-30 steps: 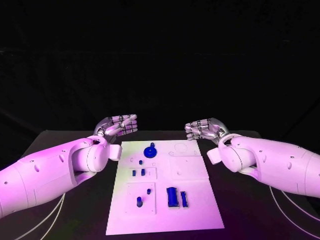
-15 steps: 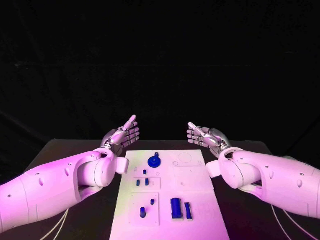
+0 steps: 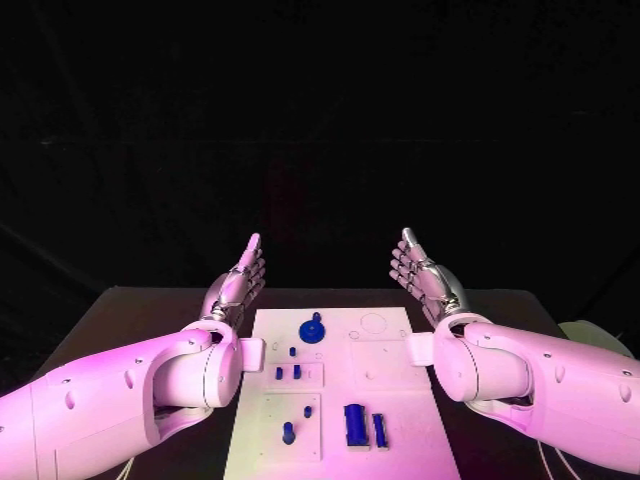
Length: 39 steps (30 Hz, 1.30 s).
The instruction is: Assemble the parts on the task board
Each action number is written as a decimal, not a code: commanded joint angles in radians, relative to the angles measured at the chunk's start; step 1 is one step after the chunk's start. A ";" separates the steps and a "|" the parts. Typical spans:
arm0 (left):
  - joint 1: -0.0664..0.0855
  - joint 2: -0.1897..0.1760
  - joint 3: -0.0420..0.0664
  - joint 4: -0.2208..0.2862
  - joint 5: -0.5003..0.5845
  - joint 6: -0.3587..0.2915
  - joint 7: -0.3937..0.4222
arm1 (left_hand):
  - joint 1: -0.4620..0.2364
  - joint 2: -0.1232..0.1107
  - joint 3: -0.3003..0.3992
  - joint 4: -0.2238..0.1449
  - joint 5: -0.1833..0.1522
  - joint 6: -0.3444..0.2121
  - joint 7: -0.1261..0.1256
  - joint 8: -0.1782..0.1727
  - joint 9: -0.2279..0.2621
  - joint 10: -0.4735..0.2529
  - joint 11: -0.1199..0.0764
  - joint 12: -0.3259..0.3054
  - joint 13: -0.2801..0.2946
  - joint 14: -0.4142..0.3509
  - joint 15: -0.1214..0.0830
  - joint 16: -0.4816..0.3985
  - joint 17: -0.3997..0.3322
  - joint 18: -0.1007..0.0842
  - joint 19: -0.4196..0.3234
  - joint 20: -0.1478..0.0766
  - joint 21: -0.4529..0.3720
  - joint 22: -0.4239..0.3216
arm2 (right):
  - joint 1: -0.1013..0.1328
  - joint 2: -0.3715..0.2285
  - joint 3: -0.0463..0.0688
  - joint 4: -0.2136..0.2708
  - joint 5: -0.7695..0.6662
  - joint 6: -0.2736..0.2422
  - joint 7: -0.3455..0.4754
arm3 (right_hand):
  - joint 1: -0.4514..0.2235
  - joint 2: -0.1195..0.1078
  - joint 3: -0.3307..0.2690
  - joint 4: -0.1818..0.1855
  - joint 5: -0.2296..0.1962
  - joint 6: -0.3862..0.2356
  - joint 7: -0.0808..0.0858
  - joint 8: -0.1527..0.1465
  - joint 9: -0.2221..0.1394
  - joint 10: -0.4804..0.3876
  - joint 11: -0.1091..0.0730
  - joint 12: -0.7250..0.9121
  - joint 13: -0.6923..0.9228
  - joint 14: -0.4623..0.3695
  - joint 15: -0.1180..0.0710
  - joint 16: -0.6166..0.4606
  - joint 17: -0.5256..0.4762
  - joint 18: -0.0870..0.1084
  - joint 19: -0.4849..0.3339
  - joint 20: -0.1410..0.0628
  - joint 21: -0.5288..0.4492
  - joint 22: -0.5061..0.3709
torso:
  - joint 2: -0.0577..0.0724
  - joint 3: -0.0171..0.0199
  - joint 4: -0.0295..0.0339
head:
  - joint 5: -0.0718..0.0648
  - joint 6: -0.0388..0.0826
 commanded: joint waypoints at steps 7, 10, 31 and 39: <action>0.000 0.000 0.001 0.005 -0.022 -0.068 0.050 | -0.209 0.001 0.000 -0.016 -0.021 -0.129 -0.009 -0.007 -0.002 -0.138 -0.037 -0.006 -0.002 -0.130 -0.020 -0.007 -0.002 -0.023 -0.106 -0.082 -0.006 -0.002 | -0.001 -0.001 0.001 0.002 0.033 -0.051 0.052 | -0.210 0.000 0.001 -0.017 -0.020 -0.139 -0.017 -0.007 -0.007 -0.156 -0.006 -0.006 -0.005 -0.158 -0.003 -0.006 -0.006 -0.036 -0.131 -0.040 -0.005 -0.083 | 0.000 0.0002 0.0000 | 0.000 0.000; 0.000 0.000 0.001 0.005 -0.022 -0.068 0.050 | -0.237 0.001 0.000 -0.016 -0.021 -0.147 -0.009 -0.007 -0.002 -0.157 -0.037 -0.006 -0.002 -0.148 -0.020 -0.007 -0.002 -0.023 -0.120 -0.082 -0.006 -0.002 | -0.001 -0.001 0.001 0.002 0.033 -0.051 0.052 | -0.239 0.000 0.001 -0.017 -0.020 -0.158 -0.017 -0.007 -0.007 -0.178 -0.006 -0.006 -0.005 -0.180 -0.003 -0.006 -0.006 -0.036 -0.148 -0.040 -0.005 -0.095 | 0.000 0.0002 0.0000 | 0.000 0.000; 0.000 0.000 0.001 0.005 -0.022 -0.068 0.050 | -0.351 0.001 0.000 -0.016 -0.021 -0.274 -0.009 -0.007 -0.002 -0.292 -0.037 -0.006 -0.002 -0.275 -0.020 -0.007 -0.002 -0.023 -0.225 -0.082 -0.006 -0.002 | -0.001 -0.001 0.001 0.002 0.033 -0.051 0.052 | -0.451 0.000 0.001 -0.017 -0.020 -0.300 -0.017 -0.007 -0.007 -0.335 -0.006 -0.006 -0.005 -0.339 -0.003 -0.006 -0.006 -0.036 -0.281 -0.040 -0.005 -0.179 | 0.000 0.0002 0.0000 | 0.000 0.000; 0.000 0.000 0.001 0.005 -0.022 -0.068 0.050 | -0.442 0.001 0.000 -0.016 -0.021 -0.274 -0.009 -0.007 -0.002 -0.292 -0.037 -0.006 -0.002 -0.275 -0.020 -0.007 -0.002 -0.023 -0.225 -0.082 -0.006 -0.002 | -0.001 -0.001 0.001 0.002 0.033 -0.051 0.052 | -0.451 0.000 0.001 -0.017 -0.020 -0.300 -0.017 -0.007 -0.007 -0.335 -0.006 -0.006 -0.005 -0.339 -0.003 -0.006 -0.006 -0.036 -0.281 -0.040 -0.005 -0.179 | 0.000 0.0002 0.0000 | 0.000 0.000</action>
